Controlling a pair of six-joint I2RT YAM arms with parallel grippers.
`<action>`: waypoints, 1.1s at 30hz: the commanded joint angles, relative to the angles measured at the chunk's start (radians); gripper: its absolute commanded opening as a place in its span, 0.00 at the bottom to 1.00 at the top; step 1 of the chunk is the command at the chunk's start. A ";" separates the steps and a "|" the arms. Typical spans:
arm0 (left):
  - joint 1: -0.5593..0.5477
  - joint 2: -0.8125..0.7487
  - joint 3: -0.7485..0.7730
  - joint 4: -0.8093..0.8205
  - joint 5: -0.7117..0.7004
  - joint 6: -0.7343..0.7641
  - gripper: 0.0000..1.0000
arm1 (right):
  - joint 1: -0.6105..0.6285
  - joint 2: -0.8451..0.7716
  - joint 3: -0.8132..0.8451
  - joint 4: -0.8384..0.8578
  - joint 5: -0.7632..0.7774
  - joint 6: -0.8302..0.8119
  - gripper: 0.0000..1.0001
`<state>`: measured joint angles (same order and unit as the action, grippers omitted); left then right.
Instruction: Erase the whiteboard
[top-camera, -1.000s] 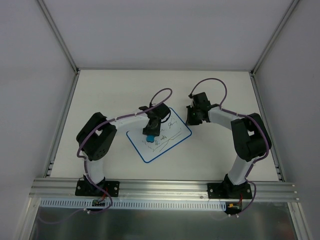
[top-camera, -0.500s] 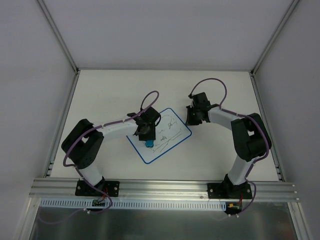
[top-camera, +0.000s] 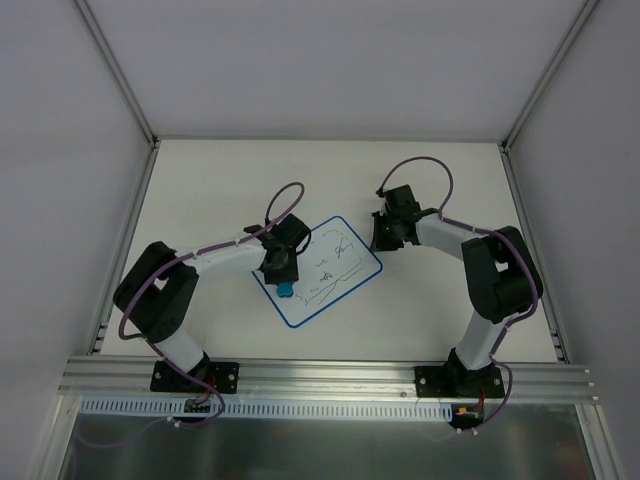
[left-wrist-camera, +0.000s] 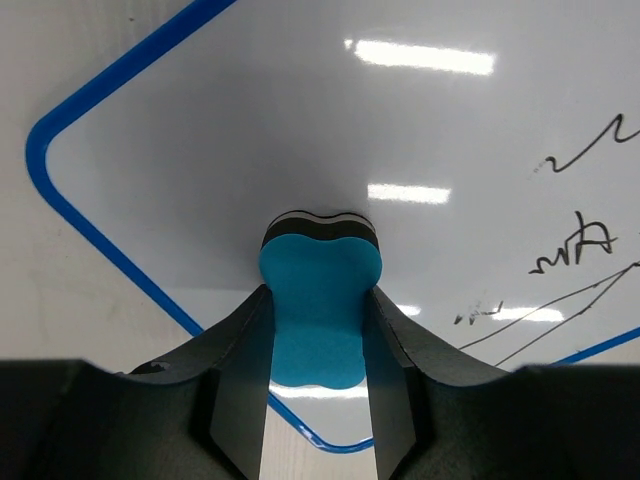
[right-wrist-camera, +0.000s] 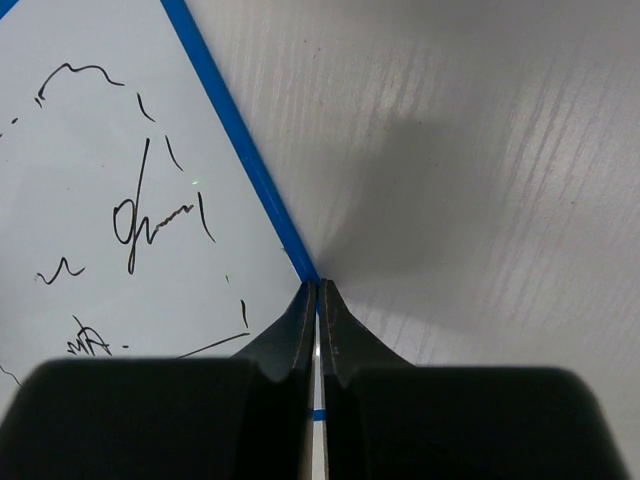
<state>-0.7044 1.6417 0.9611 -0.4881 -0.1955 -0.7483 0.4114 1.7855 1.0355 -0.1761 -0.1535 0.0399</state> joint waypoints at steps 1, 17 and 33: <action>0.040 0.058 -0.053 -0.259 -0.113 0.026 0.00 | 0.004 0.049 -0.060 -0.137 0.069 -0.031 0.00; -0.147 0.248 0.166 -0.288 -0.019 0.060 0.00 | 0.006 0.048 -0.061 -0.134 0.071 -0.031 0.00; -0.334 0.273 0.286 -0.282 0.033 0.026 0.00 | 0.004 0.046 -0.063 -0.129 0.071 -0.031 0.00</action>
<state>-1.0157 1.8652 1.2407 -0.8040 -0.2592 -0.6975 0.4110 1.7828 1.0321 -0.1730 -0.1513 0.0395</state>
